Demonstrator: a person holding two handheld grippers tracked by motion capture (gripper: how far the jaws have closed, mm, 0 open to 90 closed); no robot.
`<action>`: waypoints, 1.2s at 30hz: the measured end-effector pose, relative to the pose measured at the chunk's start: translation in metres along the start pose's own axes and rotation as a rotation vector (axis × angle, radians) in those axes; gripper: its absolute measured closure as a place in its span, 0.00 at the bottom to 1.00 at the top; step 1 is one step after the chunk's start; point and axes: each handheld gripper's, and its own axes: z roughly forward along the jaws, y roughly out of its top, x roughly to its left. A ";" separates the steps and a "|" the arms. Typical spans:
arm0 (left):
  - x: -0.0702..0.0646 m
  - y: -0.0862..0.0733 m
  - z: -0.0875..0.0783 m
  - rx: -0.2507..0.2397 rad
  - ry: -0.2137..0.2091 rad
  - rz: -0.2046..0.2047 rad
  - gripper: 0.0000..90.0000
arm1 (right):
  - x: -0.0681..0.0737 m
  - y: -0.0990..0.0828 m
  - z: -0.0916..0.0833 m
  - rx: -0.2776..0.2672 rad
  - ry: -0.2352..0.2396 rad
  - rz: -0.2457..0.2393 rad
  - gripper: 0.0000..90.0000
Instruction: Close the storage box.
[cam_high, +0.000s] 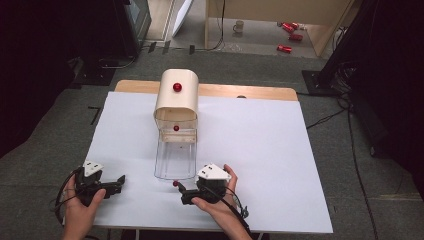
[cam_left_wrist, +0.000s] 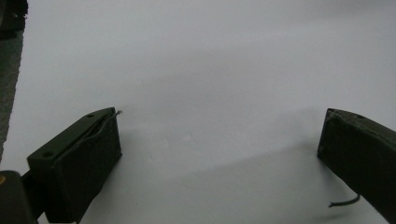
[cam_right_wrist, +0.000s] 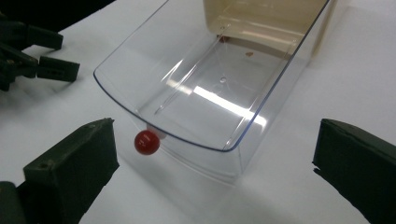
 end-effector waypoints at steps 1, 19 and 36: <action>0.000 0.000 0.000 0.000 0.000 0.000 0.00 | 0.000 0.000 0.000 0.000 0.000 0.000 0.00; 0.000 0.000 0.000 0.000 0.000 0.000 0.00 | 0.015 -0.026 0.012 0.058 -0.063 -0.025 0.07; 0.000 0.000 0.000 0.000 -0.001 0.000 0.00 | 0.024 -0.035 0.015 0.059 -0.108 0.008 0.59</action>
